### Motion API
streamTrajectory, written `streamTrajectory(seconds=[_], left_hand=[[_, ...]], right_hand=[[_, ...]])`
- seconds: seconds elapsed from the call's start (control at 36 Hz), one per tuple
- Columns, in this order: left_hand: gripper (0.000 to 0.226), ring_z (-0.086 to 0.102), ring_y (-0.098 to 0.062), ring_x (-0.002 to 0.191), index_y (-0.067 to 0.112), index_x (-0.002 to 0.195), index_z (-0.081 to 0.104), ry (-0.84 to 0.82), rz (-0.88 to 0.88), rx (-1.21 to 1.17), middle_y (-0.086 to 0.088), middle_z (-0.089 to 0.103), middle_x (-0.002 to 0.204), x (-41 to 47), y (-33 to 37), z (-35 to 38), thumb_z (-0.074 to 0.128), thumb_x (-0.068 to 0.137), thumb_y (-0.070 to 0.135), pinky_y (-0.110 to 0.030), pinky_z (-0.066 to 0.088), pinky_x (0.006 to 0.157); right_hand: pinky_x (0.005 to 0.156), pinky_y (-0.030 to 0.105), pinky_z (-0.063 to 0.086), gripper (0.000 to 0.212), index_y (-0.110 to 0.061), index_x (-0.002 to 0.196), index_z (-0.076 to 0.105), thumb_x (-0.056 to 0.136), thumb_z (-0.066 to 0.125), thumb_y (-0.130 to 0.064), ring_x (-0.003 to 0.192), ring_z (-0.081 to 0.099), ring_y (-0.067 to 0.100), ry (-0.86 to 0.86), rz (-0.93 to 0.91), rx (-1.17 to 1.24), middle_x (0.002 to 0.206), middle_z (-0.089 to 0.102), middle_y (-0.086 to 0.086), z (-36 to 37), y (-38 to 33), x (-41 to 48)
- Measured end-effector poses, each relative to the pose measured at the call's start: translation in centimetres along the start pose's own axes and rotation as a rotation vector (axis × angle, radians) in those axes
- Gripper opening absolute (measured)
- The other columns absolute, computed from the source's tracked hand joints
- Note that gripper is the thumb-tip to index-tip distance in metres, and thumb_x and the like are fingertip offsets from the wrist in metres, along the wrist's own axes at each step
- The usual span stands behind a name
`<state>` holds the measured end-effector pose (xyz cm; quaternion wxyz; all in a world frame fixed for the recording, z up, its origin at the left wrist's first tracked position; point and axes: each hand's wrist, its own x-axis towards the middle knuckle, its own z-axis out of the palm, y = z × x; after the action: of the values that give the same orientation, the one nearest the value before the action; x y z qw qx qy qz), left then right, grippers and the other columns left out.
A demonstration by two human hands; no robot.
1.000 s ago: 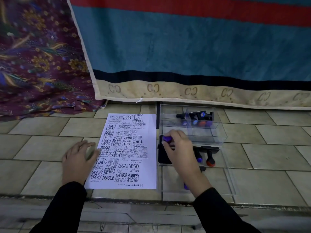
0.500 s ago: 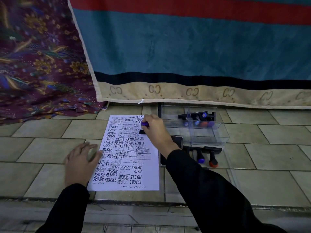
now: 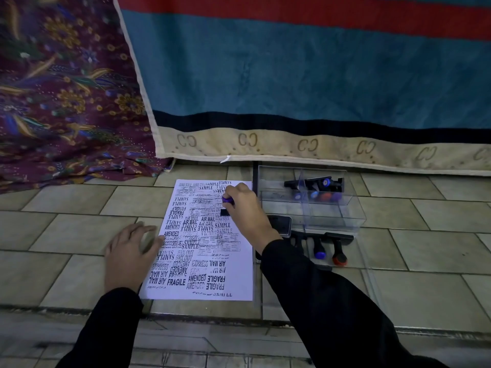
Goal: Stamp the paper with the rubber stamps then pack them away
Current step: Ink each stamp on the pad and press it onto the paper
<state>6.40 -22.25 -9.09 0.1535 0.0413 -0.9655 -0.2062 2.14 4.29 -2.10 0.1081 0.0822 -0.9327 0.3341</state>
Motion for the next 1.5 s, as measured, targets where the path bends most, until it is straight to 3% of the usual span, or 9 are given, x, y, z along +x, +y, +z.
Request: streamTrajectory(seconds=[0.14, 0.31, 0.47, 0.58, 0.75, 0.86, 1.03, 1.22, 1.5], left_hand=[[0.041, 0.050, -0.029, 0.122, 0.028, 0.110, 0.067, -0.001, -0.001, -0.001, -0.002, 0.058, 0.130, 0.0, 0.0, 0.0, 0.055, 0.081, 0.055, -0.049, 0.034, 0.101], [0.029, 0.049, -0.028, 0.123, 0.029, 0.111, 0.067, -0.004, -0.009, 0.012, -0.002, 0.057, 0.132, 0.1, -0.4, 0.3, 0.070, 0.086, 0.042, -0.048, 0.032, 0.103], [0.028, 0.048, -0.029, 0.124, 0.031, 0.111, 0.066, -0.017, -0.013, 0.006, -0.002, 0.056, 0.132, 0.1, -0.2, 0.2, 0.070, 0.086, 0.042, -0.049, 0.032, 0.103], [0.040, 0.047, -0.025, 0.126, 0.036, 0.116, 0.065, -0.031, 0.006, 0.000, 0.001, 0.055, 0.134, 0.0, 0.0, -0.2, 0.054, 0.084, 0.057, -0.048, 0.029, 0.106], [0.056, 0.040, -0.015, 0.133, 0.040, 0.124, 0.063, -0.092, 0.052, -0.006, 0.005, 0.051, 0.142, -0.2, -0.1, -0.5, 0.033, 0.085, 0.068, -0.043, 0.018, 0.111], [0.055, 0.039, -0.012, 0.134, 0.045, 0.122, 0.062, -0.115, 0.047, -0.009, 0.007, 0.050, 0.142, -0.1, 0.0, -0.6, 0.035, 0.082, 0.072, -0.039, 0.016, 0.111], [0.057, 0.040, -0.013, 0.134, 0.042, 0.119, 0.065, -0.129, 0.056, -0.055, 0.006, 0.050, 0.143, -0.2, -0.2, -0.7, 0.039, 0.078, 0.071, -0.040, 0.015, 0.113], [0.056, 0.044, -0.015, 0.131, 0.035, 0.114, 0.069, -0.111, 0.063, -0.117, 0.005, 0.053, 0.140, -0.1, -0.2, -0.8, 0.043, 0.076, 0.068, -0.039, 0.016, 0.112], [0.055, 0.043, -0.016, 0.133, 0.032, 0.120, 0.068, -0.101, 0.061, -0.115, 0.006, 0.053, 0.141, -0.2, -0.2, -0.8, 0.045, 0.080, 0.061, -0.041, 0.014, 0.114]], right_hand=[[0.074, 0.039, 0.053, 0.004, -0.005, 0.092, 0.058, 0.089, 0.054, -0.004, 0.079, 0.057, 0.025, 0.015, 0.032, 0.034, 0.097, 0.054, 0.012, 0.2, 0.0, 0.2], [0.073, 0.040, 0.052, 0.009, -0.008, 0.090, 0.057, 0.088, 0.051, -0.001, 0.083, 0.057, 0.028, -0.013, 0.056, 0.002, 0.098, 0.055, 0.013, 0.0, 0.0, 1.5], [0.070, 0.011, 0.047, 0.013, -0.012, 0.095, 0.062, 0.085, 0.065, -0.006, 0.081, 0.060, 0.012, 0.257, 0.167, 0.234, 0.095, 0.060, 0.001, -2.1, 1.9, 0.6], [0.076, 0.025, 0.056, 0.017, -0.015, 0.098, 0.063, 0.083, 0.068, -0.008, 0.082, 0.064, 0.010, 0.382, 0.178, 0.330, 0.097, 0.062, -0.001, -3.9, 2.9, -2.2], [0.077, 0.013, 0.053, 0.024, -0.018, 0.105, 0.063, 0.083, 0.068, -0.007, 0.088, 0.064, -0.001, 0.386, 0.111, 0.454, 0.100, 0.060, -0.003, -5.1, 2.8, -7.6], [0.078, 0.008, 0.049, 0.025, -0.017, 0.106, 0.066, 0.083, 0.069, -0.008, 0.091, 0.061, -0.001, 0.424, 0.049, 0.405, 0.099, 0.059, -0.005, -5.6, 2.4, -9.8], [0.077, 0.018, 0.054, 0.023, -0.015, 0.104, 0.068, 0.082, 0.071, -0.011, 0.087, 0.063, 0.003, 0.408, 0.007, 0.272, 0.099, 0.062, -0.003, -6.6, 2.8, -11.5], [0.077, 0.016, 0.054, 0.018, -0.020, 0.097, 0.066, 0.082, 0.072, -0.012, 0.089, 0.062, 0.001, 0.338, 0.031, 0.231, 0.096, 0.060, -0.011, -6.7, 3.3, -12.5], [0.080, 0.025, 0.055, 0.017, -0.014, 0.096, 0.067, 0.080, 0.072, -0.007, 0.088, 0.061, 0.003, 0.280, 0.014, 0.128, 0.098, 0.060, -0.005, -6.4, 3.5, -12.6]])
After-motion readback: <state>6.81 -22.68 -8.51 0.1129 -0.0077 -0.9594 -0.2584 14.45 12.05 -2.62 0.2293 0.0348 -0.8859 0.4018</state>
